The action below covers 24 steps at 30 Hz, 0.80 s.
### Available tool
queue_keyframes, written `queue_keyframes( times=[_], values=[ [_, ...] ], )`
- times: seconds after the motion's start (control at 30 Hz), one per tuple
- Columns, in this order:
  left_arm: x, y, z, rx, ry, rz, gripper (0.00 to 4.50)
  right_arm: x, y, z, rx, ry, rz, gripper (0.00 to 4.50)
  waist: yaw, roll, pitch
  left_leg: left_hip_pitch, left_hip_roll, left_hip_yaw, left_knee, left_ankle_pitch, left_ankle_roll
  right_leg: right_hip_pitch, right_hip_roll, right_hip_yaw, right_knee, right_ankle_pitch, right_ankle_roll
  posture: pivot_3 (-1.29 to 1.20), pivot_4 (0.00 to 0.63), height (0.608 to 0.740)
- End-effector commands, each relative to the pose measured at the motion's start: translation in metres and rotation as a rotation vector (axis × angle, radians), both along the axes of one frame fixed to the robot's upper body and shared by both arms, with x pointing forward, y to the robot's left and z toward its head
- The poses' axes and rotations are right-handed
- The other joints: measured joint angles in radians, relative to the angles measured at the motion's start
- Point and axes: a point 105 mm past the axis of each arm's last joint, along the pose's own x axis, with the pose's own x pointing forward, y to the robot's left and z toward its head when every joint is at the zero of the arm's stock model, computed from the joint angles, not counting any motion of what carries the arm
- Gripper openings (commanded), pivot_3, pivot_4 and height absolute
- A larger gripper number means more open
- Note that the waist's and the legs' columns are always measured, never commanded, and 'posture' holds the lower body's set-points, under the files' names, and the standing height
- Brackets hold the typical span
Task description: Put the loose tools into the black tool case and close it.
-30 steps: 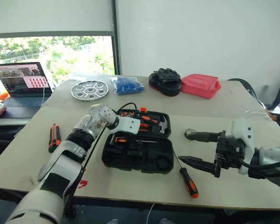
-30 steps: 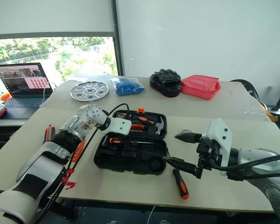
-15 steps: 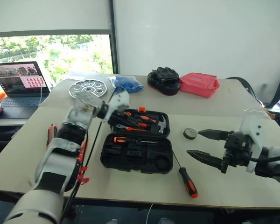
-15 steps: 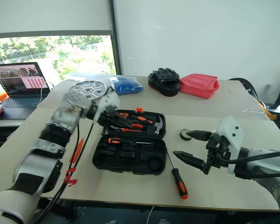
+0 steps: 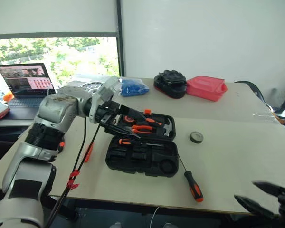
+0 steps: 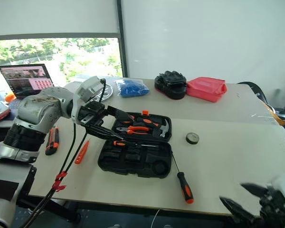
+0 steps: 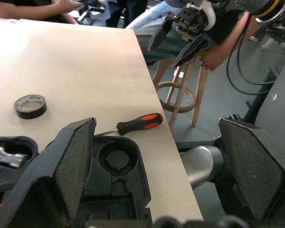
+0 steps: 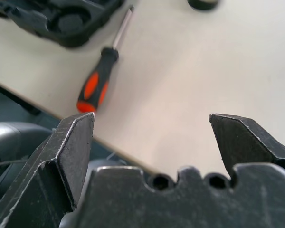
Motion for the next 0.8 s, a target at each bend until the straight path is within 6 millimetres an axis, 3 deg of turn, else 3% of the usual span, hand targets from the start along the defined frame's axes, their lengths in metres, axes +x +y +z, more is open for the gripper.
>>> queue_keyframes(
  times=[0.03, 0.17, 0.4, 0.63, 0.8],
  values=[
    [-0.001, -0.001, 0.006, -0.002, -0.055, -0.031, 4.46, -0.005, 0.016, 0.009, -0.014, -0.035, 0.052, 4.50, -0.010, 0.000, 0.000, 0.001, 0.000, 0.000, 0.000, 0.000, 0.000, 0.000, 0.000, 0.000, 0.000, -0.001, 0.000, 0.00, 0.150, 0.740],
    [-0.001, -0.002, 0.002, 0.021, -0.092, -0.048, 4.46, 0.011, 0.041, -0.003, 0.025, -0.028, 0.098, 4.50, -0.020, 0.000, 0.000, 0.002, 0.002, -0.001, -0.001, 0.000, 0.000, 0.000, 0.001, 0.002, 0.000, -0.005, 0.006, 0.00, 0.150, 0.740],
    [-0.004, 0.002, 0.001, 0.052, -0.157, -0.058, 4.46, 0.054, 0.066, -0.035, 0.080, 0.041, 0.100, 4.50, -0.011, 0.000, 0.000, 0.001, 0.000, 0.000, -0.001, 0.000, 0.000, -0.001, 0.000, 0.002, 0.000, -0.002, -0.001, 0.00, 0.150, 0.740],
    [-0.007, 0.005, 0.002, 0.080, -0.183, -0.058, 4.46, 0.085, 0.075, -0.061, 0.057, 0.081, 0.099, 4.50, -0.009, 0.000, 0.001, -0.004, -0.002, 0.000, -0.001, 0.000, 0.000, -0.003, -0.001, 0.000, -0.001, -0.003, 0.000, 0.00, 0.150, 0.740],
    [-0.006, 0.007, 0.004, 0.084, -0.185, -0.040, 4.46, 0.092, 0.077, -0.079, 0.000, 0.107, 0.115, 4.50, -0.010, 0.000, 0.000, -0.003, -0.002, 0.000, -0.001, 0.000, 0.000, -0.003, 0.000, 0.000, 0.000, -0.003, 0.000, 0.00, 0.150, 0.740]
  ],
)
